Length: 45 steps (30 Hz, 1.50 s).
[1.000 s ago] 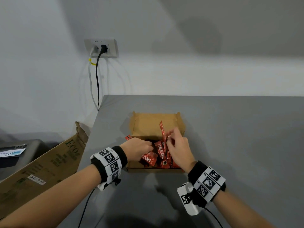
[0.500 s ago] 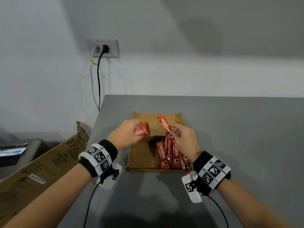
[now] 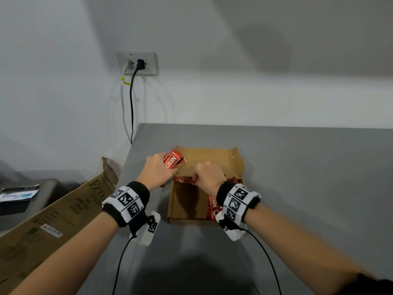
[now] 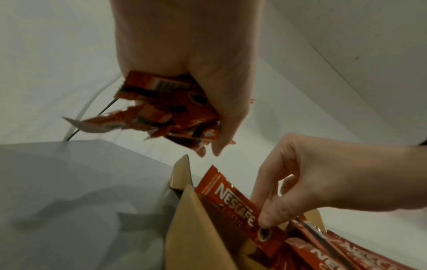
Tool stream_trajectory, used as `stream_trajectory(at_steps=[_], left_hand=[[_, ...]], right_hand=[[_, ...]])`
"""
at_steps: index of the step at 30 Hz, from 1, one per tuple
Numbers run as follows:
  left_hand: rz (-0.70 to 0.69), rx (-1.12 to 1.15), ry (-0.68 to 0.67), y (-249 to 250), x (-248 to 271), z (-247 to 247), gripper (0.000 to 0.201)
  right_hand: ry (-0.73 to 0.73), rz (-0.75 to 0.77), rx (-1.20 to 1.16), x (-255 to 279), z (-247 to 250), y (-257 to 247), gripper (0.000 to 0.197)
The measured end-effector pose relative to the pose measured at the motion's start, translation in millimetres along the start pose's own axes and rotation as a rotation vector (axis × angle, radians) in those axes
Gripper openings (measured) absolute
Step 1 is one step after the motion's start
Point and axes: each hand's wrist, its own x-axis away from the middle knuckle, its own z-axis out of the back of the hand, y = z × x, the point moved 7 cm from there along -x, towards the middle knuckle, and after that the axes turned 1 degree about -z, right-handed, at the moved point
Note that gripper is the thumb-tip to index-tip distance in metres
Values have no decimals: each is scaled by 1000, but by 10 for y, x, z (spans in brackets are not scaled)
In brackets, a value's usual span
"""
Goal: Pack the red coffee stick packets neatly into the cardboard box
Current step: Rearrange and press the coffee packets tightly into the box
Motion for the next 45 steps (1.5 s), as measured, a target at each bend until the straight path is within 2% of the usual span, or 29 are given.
stream_trajectory(at_steps=[5, 10, 16, 20, 27, 34, 40, 45], left_hand=[[-21, -117, -84, 16, 27, -87, 41], [-22, -274, -135, 10, 50, -166, 46], [11, -233, -159, -2, 84, -188, 48], [12, -241, -175, -26, 81, -235, 38], [-20, -399, -137, -52, 97, -305, 28], [-25, -446, -85, -38, 83, -320, 33], [-49, -479, -85, -34, 75, -343, 29], [-78, -526, -96, -4, 61, -364, 26]], right_hand=[[-2, 37, 125, -45, 14, -101, 8], [-31, 78, 226, -35, 42, -194, 12], [-42, 75, 253, -31, 45, -185, 12], [-34, 75, 280, -32, 26, -207, 12], [-61, 29, 327, -7, 50, -102, 10], [-57, 5, 339, -54, 99, -128, 11], [-88, -19, 312, -69, 59, -80, 9], [-173, 106, 291, -45, -30, -113, 14]])
